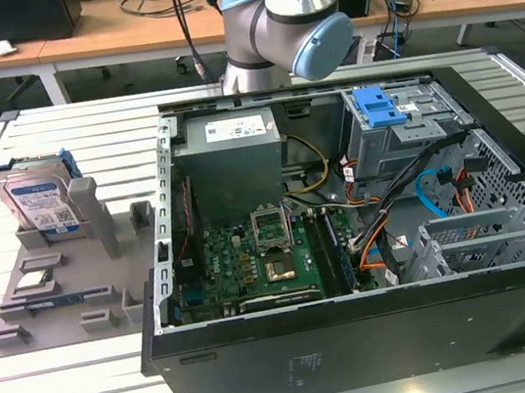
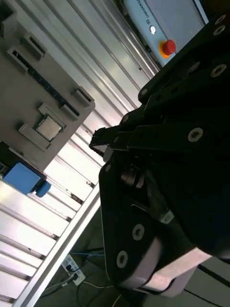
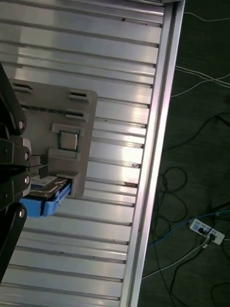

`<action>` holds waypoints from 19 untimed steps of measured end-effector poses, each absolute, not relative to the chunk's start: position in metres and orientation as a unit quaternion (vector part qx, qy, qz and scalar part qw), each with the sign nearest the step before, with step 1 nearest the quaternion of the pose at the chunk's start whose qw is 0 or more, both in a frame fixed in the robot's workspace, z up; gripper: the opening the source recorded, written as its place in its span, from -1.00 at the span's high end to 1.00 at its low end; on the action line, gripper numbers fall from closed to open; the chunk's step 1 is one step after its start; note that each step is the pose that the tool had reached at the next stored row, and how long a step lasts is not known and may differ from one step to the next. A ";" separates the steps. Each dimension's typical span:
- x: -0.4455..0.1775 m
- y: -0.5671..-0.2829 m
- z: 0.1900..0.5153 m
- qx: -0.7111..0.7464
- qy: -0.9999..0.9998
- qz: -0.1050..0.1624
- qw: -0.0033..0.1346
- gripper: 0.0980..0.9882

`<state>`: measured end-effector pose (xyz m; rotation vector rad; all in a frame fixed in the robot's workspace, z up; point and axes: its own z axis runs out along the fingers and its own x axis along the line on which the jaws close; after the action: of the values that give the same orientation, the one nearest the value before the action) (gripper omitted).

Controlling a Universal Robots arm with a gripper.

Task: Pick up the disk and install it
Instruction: 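Pick up the disk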

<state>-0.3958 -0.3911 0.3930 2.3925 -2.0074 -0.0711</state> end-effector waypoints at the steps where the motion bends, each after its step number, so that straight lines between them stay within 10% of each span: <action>1: -0.396 -0.391 0.393 0.774 -0.633 -0.023 0.009 0.98; 19: -0.396 -0.391 0.393 0.883 -0.469 -0.020 0.013 0.98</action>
<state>-0.3958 -0.3911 0.3930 2.7498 -1.4618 -0.0635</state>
